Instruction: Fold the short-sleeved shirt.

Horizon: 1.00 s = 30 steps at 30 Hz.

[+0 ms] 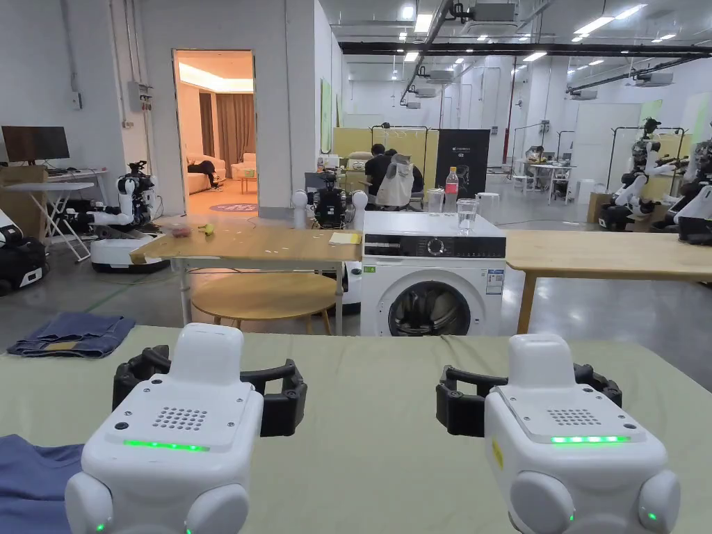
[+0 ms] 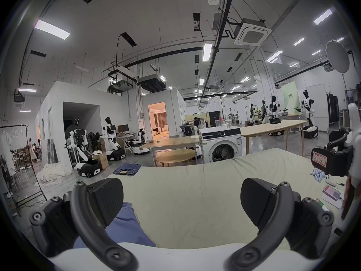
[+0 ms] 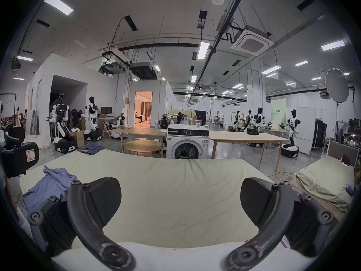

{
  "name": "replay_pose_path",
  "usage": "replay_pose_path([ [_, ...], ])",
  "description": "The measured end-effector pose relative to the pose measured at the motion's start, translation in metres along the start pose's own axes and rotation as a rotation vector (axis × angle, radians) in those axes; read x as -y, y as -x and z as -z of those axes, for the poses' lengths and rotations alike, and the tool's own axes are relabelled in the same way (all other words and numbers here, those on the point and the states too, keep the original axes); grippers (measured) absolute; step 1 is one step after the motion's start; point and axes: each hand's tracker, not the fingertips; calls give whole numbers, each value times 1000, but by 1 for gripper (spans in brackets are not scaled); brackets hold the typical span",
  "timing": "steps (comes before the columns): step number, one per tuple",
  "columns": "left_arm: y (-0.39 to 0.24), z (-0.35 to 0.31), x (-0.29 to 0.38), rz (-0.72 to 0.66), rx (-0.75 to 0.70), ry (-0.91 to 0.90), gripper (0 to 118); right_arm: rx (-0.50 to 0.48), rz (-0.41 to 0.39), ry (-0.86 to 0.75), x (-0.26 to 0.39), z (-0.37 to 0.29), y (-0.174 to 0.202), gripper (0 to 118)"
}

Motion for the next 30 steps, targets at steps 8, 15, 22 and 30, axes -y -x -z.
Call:
replay_pose_path([
  [8,-3,0,3,8,1,4,118,3,-7,-1,1,-2,-1,118],
  [15,-5,0,3,14,3,-4,118,6,-1,-4,2,-2,-2,118],
  [22,-5,-2,3,-8,32,-8,118,-1,1,-3,2,-3,-2,118],
  [30,-4,-1,5,-15,25,-8,118,-1,-4,3,3,-3,-2,118],
])
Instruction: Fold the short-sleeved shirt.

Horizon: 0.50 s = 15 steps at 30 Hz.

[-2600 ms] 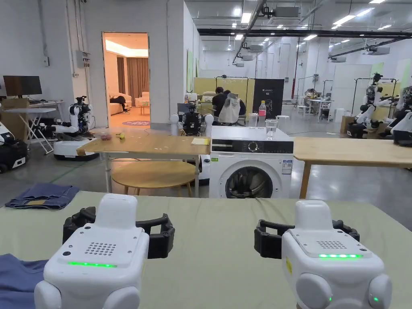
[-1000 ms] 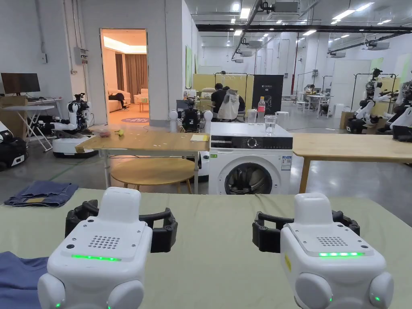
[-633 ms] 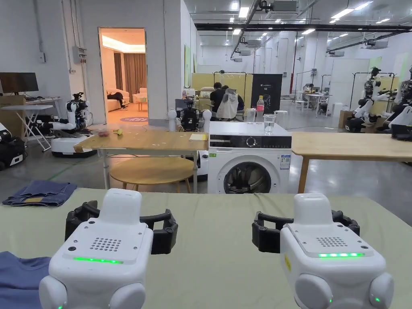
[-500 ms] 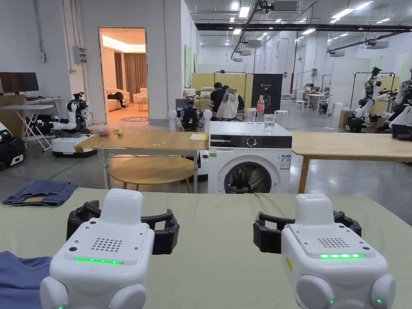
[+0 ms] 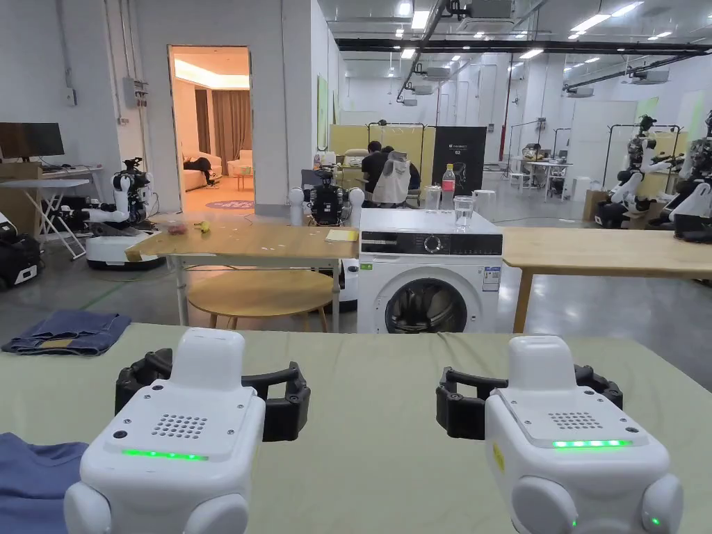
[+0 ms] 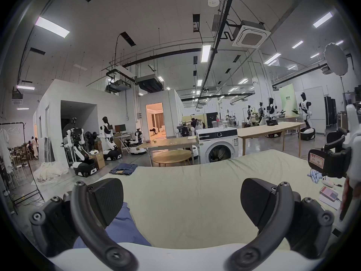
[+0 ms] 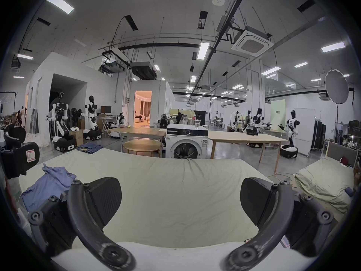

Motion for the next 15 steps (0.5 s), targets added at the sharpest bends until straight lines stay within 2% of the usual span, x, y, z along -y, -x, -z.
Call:
replay_pose_path([
  [9,-3,0,0,2,13,-1,116,4,-1,-5,0,-3,-2,115],
  [10,-3,-1,1,-4,13,-2,109,2,3,-6,1,-3,-3,101],
  [11,-2,-2,1,-11,19,-8,93,12,4,-11,1,-4,-3,75],
  [12,-2,-2,1,-17,23,-10,58,44,-9,-16,1,-4,-3,43],
  [13,-3,-2,2,-14,4,-6,5,80,-20,-21,2,-4,-3,5],
  [14,-4,-3,2,-12,-5,-16,0,62,-12,-28,2,-5,-3,2],
  [15,-3,-3,2,-13,18,-13,0,38,-1,-30,2,-8,-6,2],
])
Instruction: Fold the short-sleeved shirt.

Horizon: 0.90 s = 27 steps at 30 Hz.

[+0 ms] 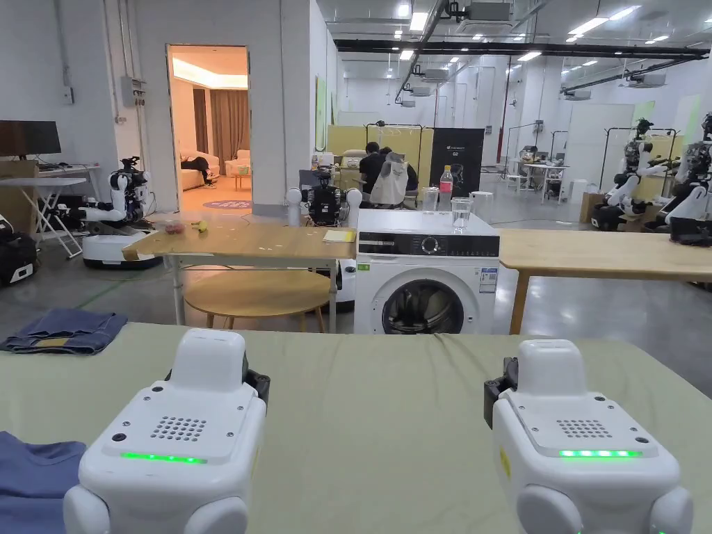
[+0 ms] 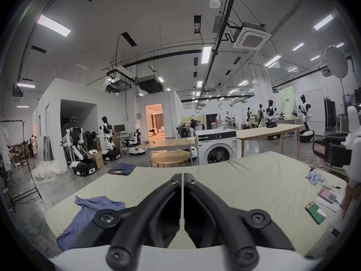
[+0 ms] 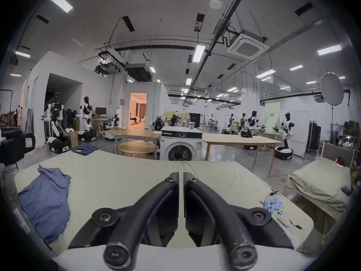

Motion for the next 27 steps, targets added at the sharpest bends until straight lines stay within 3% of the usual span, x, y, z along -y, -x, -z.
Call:
replay_pose_path([
  [4,2,0,0,5,-19,-5,0,-4,-5,10,-1,-1,0,2],
  [8,28,-12,1,13,-86,-1,0,-56,-5,11,-4,0,22,2],
  [11,67,-29,4,21,-199,11,0,-174,4,11,-6,2,65,2],
  [16,159,-81,19,4,-438,65,0,-407,-14,20,-4,-3,168,2],
  [20,218,-116,39,-32,-588,142,0,-556,4,46,8,-13,222,2],
  [23,243,-117,57,-34,-608,239,0,-590,-20,70,18,-12,242,2],
  [27,265,-65,90,-112,-480,491,0,-605,-43,102,36,0,256,2],
])
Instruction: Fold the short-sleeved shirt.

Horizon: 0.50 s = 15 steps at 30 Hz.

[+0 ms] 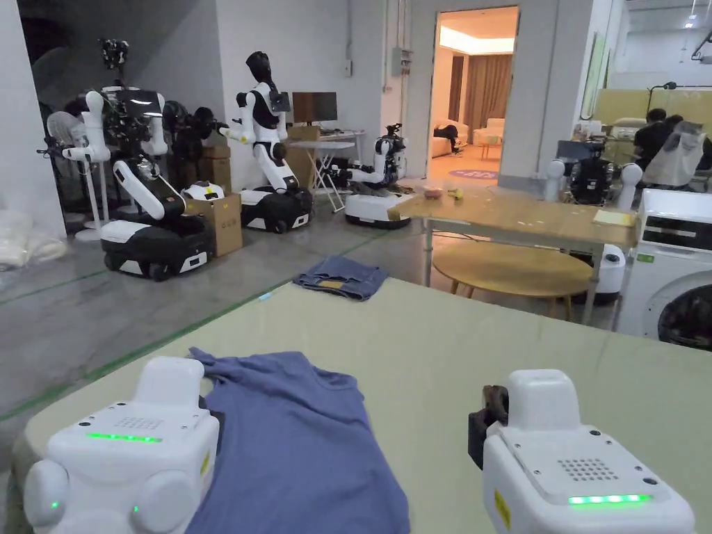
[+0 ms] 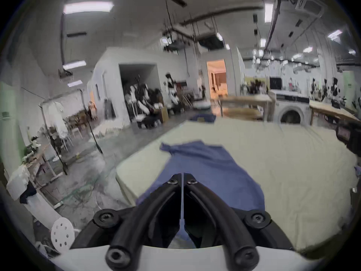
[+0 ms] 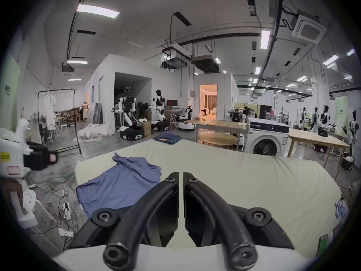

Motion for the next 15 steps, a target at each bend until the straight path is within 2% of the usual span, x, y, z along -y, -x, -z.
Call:
replay_pose_path([
  [2,-10,50,-2,9,36,101,0,-4,-15,24,7,13,-2,2],
  [6,-33,163,-1,-110,217,254,0,13,-4,74,18,45,-13,2],
  [7,-44,187,-2,-104,227,283,7,18,-2,86,21,53,-16,2],
  [8,-56,209,-5,-72,228,309,30,27,-6,95,24,60,-17,2],
  [9,-66,228,-8,-54,242,326,66,33,-15,103,27,67,-20,2],
  [10,-76,248,-9,-44,254,333,108,38,-26,113,31,75,-23,2],
  [11,-83,267,-11,-50,252,332,117,48,-34,122,35,81,-26,2],
  [15,-111,337,-17,-81,197,363,117,78,-23,170,51,100,-42,2],
])
